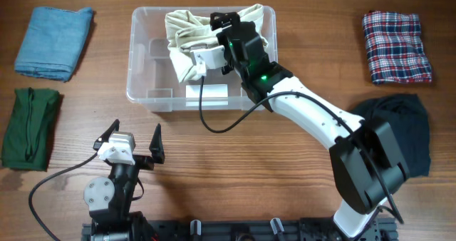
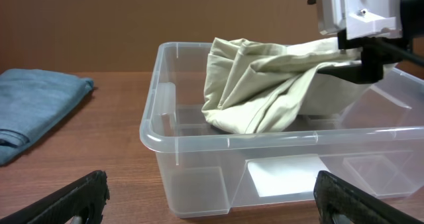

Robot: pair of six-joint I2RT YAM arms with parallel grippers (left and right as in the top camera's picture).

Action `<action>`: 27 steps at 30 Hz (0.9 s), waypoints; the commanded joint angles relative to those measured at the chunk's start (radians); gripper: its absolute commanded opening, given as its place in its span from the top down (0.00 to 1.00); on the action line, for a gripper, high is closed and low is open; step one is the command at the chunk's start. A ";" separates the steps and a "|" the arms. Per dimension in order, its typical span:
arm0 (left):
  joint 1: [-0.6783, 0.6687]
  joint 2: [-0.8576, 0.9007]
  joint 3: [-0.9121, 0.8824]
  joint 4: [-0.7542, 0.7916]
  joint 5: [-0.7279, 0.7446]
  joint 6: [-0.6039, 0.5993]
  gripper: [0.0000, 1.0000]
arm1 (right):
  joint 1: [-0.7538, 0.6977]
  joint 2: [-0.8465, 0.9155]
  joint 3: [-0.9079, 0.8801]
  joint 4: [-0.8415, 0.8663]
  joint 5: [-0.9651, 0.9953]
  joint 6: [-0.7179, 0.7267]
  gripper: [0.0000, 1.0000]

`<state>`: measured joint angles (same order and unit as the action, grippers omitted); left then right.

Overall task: Pack container
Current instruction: 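Lower the cream cloth into the bin and open the right gripper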

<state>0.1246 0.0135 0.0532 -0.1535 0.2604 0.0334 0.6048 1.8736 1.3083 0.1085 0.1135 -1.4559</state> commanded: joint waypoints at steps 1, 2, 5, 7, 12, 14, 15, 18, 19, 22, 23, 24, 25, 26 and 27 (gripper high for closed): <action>-0.005 -0.009 -0.006 0.001 0.001 0.015 0.00 | 0.023 -0.078 0.028 -0.035 0.027 0.108 0.00; -0.005 -0.009 -0.006 0.001 0.001 0.015 0.00 | 0.027 -0.095 0.028 -0.051 0.030 0.140 0.00; -0.005 -0.009 -0.006 0.001 0.001 0.015 0.00 | 0.040 -0.147 0.028 -0.076 0.038 0.293 0.00; -0.005 -0.009 -0.006 0.001 0.001 0.015 0.00 | 0.040 -0.181 0.028 -0.077 0.054 0.416 0.00; -0.005 -0.009 -0.006 0.001 0.001 0.015 0.00 | 0.040 -0.268 0.028 -0.157 0.062 0.724 0.00; -0.005 -0.009 -0.006 0.001 0.001 0.015 0.00 | 0.040 -0.274 0.028 -0.207 0.038 0.753 0.00; -0.005 -0.009 -0.006 0.001 0.001 0.015 0.00 | 0.040 -0.274 0.028 -0.227 0.029 0.761 0.00; -0.005 -0.009 -0.006 0.001 0.001 0.015 0.00 | 0.035 -0.272 0.028 -0.299 0.005 0.822 0.00; -0.005 -0.009 -0.006 0.001 0.001 0.015 0.00 | 0.031 -0.269 0.028 -0.315 0.005 0.874 0.00; -0.005 -0.009 -0.006 0.001 0.001 0.015 0.00 | 0.010 -0.267 0.034 -0.380 -0.019 0.993 0.00; -0.005 -0.009 -0.006 0.001 0.001 0.015 0.00 | 0.005 -0.267 0.041 -0.409 -0.037 1.015 0.00; -0.005 -0.009 -0.006 0.001 0.001 0.015 0.00 | 0.003 -0.267 0.048 -0.435 -0.055 1.028 0.00; -0.005 -0.009 -0.006 0.001 0.001 0.015 0.00 | 0.003 -0.267 0.062 -0.487 -0.110 1.045 0.00; -0.005 -0.009 -0.006 0.001 0.001 0.015 0.00 | 0.003 -0.269 0.071 -0.518 -0.165 1.052 0.00; -0.005 -0.009 -0.006 0.001 0.001 0.015 0.00 | 0.003 -0.275 0.080 -0.542 -0.288 1.065 0.00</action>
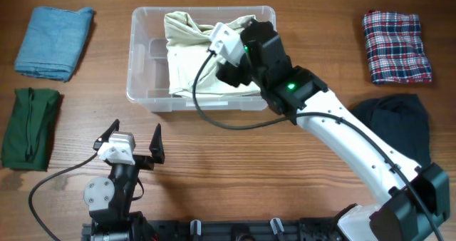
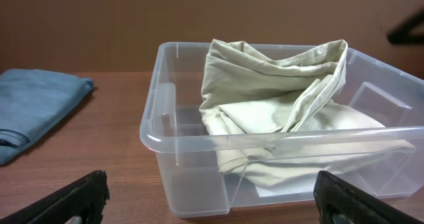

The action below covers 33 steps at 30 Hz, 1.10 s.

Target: Pack container

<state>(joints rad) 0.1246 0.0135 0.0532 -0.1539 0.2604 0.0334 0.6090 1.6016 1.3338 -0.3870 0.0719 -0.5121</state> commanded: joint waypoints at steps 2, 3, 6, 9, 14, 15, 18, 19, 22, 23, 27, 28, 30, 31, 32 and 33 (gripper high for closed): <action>-0.005 -0.009 -0.006 0.001 0.001 0.015 0.00 | -0.001 -0.010 0.055 -0.024 -0.421 0.124 0.00; -0.005 -0.009 -0.006 0.001 0.001 0.015 0.00 | -0.002 -0.010 0.055 0.004 -0.458 0.142 0.00; -0.005 -0.009 -0.006 0.001 0.001 0.015 0.00 | -0.002 -0.006 0.055 0.082 -0.378 0.216 0.00; -0.005 -0.009 -0.006 0.001 0.001 0.015 0.00 | -0.002 0.005 0.055 0.139 -0.245 0.277 0.11; -0.005 -0.009 -0.006 0.001 0.001 0.015 0.00 | -0.003 0.032 0.068 0.197 -0.168 0.280 0.24; -0.005 -0.009 -0.006 0.001 0.001 0.015 0.00 | -0.005 0.045 0.077 0.203 -0.160 0.280 0.28; -0.005 -0.009 -0.006 0.001 0.001 0.015 0.00 | -0.018 0.084 0.121 0.203 -0.146 0.277 0.56; -0.005 -0.009 -0.006 0.001 0.001 0.015 0.00 | -0.022 0.098 0.140 0.200 -0.146 0.277 0.66; -0.005 -0.009 -0.006 0.001 0.001 0.015 0.00 | -0.025 0.136 0.222 0.132 -0.145 0.300 0.83; -0.005 -0.009 -0.006 0.001 0.001 0.015 0.00 | -0.025 0.146 0.246 0.105 -0.146 0.315 0.84; -0.005 -0.009 -0.006 0.001 0.001 0.015 0.00 | -0.025 0.221 0.444 -0.102 -0.146 0.359 0.86; -0.005 -0.009 -0.006 0.001 0.001 0.015 0.00 | -0.025 0.243 0.497 -0.152 -0.146 0.358 0.87; -0.005 -0.009 -0.006 0.001 0.001 0.015 0.00 | -0.025 0.278 0.584 -0.229 -0.146 0.357 0.87; -0.005 -0.009 -0.006 0.001 0.001 0.015 0.00 | -0.025 0.298 0.630 -0.268 -0.146 0.354 0.87; -0.005 -0.009 -0.006 0.001 0.001 0.015 0.00 | -0.025 0.319 0.669 -0.298 -0.146 0.347 0.88; -0.005 -0.009 -0.006 0.001 0.001 0.015 0.00 | -0.026 0.336 0.701 -0.320 -0.146 0.334 0.87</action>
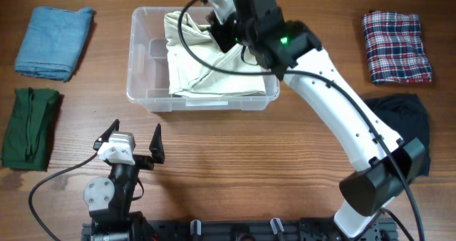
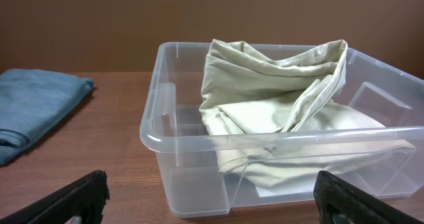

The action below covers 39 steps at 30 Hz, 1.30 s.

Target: Pack container

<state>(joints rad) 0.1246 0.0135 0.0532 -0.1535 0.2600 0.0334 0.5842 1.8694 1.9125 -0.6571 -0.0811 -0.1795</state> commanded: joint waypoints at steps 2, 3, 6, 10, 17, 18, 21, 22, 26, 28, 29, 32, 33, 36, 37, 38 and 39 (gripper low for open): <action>-0.005 -0.009 -0.006 0.001 0.002 0.015 0.00 | -0.002 0.097 0.153 -0.067 0.007 -0.006 0.88; -0.005 -0.009 -0.006 0.001 0.002 0.015 0.00 | -0.003 0.119 0.163 -0.070 0.006 -0.013 0.88; -0.005 -0.009 -0.006 0.001 0.002 0.015 0.00 | -0.004 0.170 0.165 -0.068 0.007 -0.035 0.88; -0.005 -0.009 -0.006 0.001 0.002 0.015 0.00 | -0.008 0.232 0.165 -0.050 0.008 -0.057 0.89; -0.005 -0.009 -0.006 0.001 0.002 0.015 0.00 | -0.040 0.297 0.165 0.034 0.007 -0.069 0.90; -0.005 -0.009 -0.006 0.001 0.002 0.015 0.00 | -0.049 0.306 0.165 0.052 0.007 -0.080 0.90; -0.005 -0.009 -0.006 0.001 0.002 0.015 0.00 | -0.061 0.319 0.165 0.072 0.006 -0.081 0.90; -0.005 -0.009 -0.006 0.001 0.002 0.015 0.00 | -0.065 0.327 0.165 0.076 0.006 -0.081 0.90; -0.005 -0.009 -0.006 0.001 0.002 0.015 0.00 | -0.069 0.359 0.165 0.084 0.006 -0.086 0.90; -0.005 -0.009 -0.006 0.001 0.002 0.015 0.00 | -0.069 0.369 0.165 0.084 0.006 -0.087 0.91; -0.005 -0.009 -0.006 0.001 0.002 0.015 0.00 | -0.069 0.381 0.165 0.088 0.003 -0.087 0.90; -0.005 -0.009 -0.006 0.001 0.002 0.015 0.00 | -0.069 0.398 0.165 0.097 0.003 -0.086 0.91; -0.005 -0.009 -0.006 0.001 0.002 0.015 0.00 | -0.069 0.404 0.165 0.099 0.003 -0.086 0.91; -0.005 -0.009 -0.006 0.001 0.002 0.015 0.00 | -0.069 0.428 0.165 0.105 0.003 -0.086 0.90; -0.005 -0.009 -0.006 0.001 0.002 0.015 0.00 | -0.069 0.431 0.165 0.104 0.003 -0.086 0.90; -0.005 -0.009 -0.006 0.001 0.002 0.015 0.00 | -0.069 0.437 0.165 0.104 0.002 -0.086 0.90; -0.005 -0.009 -0.006 0.001 0.002 0.015 0.00 | -0.069 0.445 0.165 0.107 0.000 -0.087 0.90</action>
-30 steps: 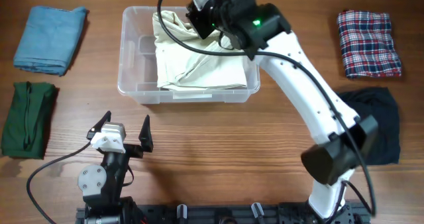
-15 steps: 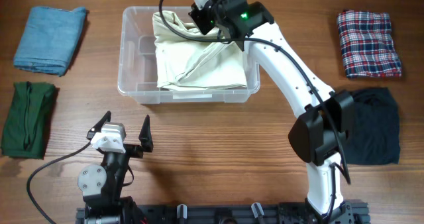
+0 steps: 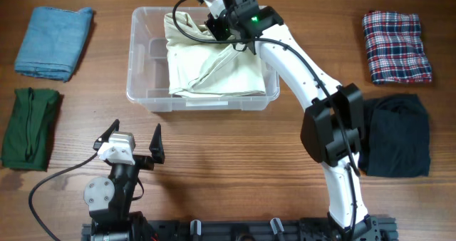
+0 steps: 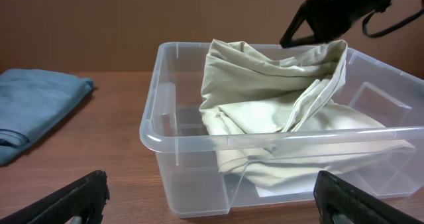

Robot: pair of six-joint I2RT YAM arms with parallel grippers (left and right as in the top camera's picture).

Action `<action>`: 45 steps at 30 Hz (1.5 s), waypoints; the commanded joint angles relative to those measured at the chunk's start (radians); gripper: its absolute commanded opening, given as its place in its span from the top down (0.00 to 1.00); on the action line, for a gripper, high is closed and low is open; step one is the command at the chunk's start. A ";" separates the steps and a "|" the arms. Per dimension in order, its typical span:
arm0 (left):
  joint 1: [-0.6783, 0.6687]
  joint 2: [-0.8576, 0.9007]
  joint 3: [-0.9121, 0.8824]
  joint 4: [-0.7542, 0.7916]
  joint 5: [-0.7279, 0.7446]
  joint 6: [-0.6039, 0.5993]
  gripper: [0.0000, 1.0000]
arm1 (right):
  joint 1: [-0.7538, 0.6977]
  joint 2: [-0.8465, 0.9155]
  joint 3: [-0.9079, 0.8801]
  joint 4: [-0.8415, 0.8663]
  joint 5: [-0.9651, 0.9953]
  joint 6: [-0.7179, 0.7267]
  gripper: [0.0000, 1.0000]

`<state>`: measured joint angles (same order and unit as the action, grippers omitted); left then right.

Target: Pack container

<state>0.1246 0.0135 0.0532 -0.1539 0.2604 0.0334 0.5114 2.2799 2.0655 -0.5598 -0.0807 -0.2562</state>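
A clear plastic container point(image 3: 139, 55) stands at the back of the table, and the left wrist view shows it close up point(image 4: 159, 138). A cream cloth point(image 3: 214, 63) lies crumpled inside it, one fold standing above the rim point(image 4: 278, 98). My right gripper point(image 3: 217, 26) hovers over the back edge of the container, just above that raised fold point(image 4: 298, 32). It looks open and holds nothing. My left gripper point(image 3: 135, 130) is open near the front of the table, facing the container point(image 4: 211, 184).
A blue cloth point(image 3: 53, 41) lies at the back left and a green cloth point(image 3: 28, 127) at the left. A plaid cloth point(image 3: 397, 47) is at the back right, with a dark navy cloth point(image 3: 395, 134) in front of it.
My right gripper has shifted slightly toward the back edge of the container and now shows in the left wrist view. The cream cloth and my left arm have not moved.
My right gripper first held the cream cloth inside the container. A moment later the cloth lay loose in the container, with the gripper just above it. The gripper then stood higher, toward the back rim. Now it hovers over the cloth's raised fold.
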 commanded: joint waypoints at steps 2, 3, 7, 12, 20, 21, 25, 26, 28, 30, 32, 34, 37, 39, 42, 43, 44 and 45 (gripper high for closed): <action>-0.005 -0.009 -0.006 0.001 0.001 0.015 0.00 | 0.005 0.042 0.012 0.017 -0.003 -0.010 0.90; -0.005 -0.009 -0.006 0.001 0.001 0.015 0.00 | 0.004 0.048 0.012 0.023 -0.002 -0.010 0.90; -0.005 -0.009 -0.006 0.001 0.001 0.015 0.00 | 0.005 0.062 0.012 0.040 -0.002 -0.010 0.89; -0.005 -0.009 -0.006 0.001 0.001 0.015 0.00 | 0.004 0.087 0.012 0.059 -0.002 -0.018 0.89; -0.005 -0.009 -0.006 0.001 0.001 0.015 0.00 | 0.005 0.114 0.012 0.076 -0.006 -0.018 0.89; -0.005 -0.009 -0.006 0.001 0.001 0.015 0.00 | 0.005 0.116 0.012 0.075 -0.008 -0.018 0.89; -0.005 -0.009 -0.006 0.001 0.001 0.015 0.00 | 0.012 0.116 0.012 0.019 -0.028 -0.030 0.89; -0.005 -0.009 -0.006 0.001 0.001 0.015 0.00 | 0.016 0.116 0.012 -0.009 -0.027 -0.030 0.90; -0.005 -0.009 -0.006 0.001 0.001 0.015 0.00 | 0.027 0.115 0.012 -0.077 -0.027 -0.030 0.91; -0.005 -0.009 -0.006 0.002 0.001 0.015 0.00 | 0.035 0.115 0.012 -0.140 -0.027 -0.030 0.93; -0.005 -0.009 -0.006 0.001 0.001 0.015 0.00 | 0.042 0.113 0.012 -0.216 -0.028 -0.027 0.96; -0.005 -0.009 -0.006 0.001 0.001 0.015 0.00 | 0.044 0.106 0.012 -0.272 -0.028 -0.022 0.96; -0.005 -0.009 -0.006 0.001 0.001 0.015 0.00 | 0.045 0.091 0.012 -0.326 -0.029 -0.001 0.96; -0.005 -0.009 -0.006 0.001 0.001 0.015 0.00 | 0.045 0.070 0.012 -0.356 -0.031 0.006 0.96; -0.005 -0.009 -0.006 0.001 0.001 0.015 0.00 | 0.045 0.020 0.012 -0.395 -0.031 0.026 0.96; -0.005 -0.009 -0.006 0.001 0.001 0.015 0.00 | 0.045 0.002 0.012 -0.408 -0.031 0.037 0.96; -0.005 -0.009 -0.006 0.001 0.001 0.015 0.00 | 0.044 -0.016 0.012 -0.420 -0.031 0.050 0.96; -0.005 -0.009 -0.006 0.001 0.001 0.015 0.00 | 0.043 -0.031 0.012 -0.432 -0.031 0.051 0.96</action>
<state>0.1246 0.0135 0.0532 -0.1535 0.2600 0.0334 0.5564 2.3558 2.0655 -0.9653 -0.0967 -0.2424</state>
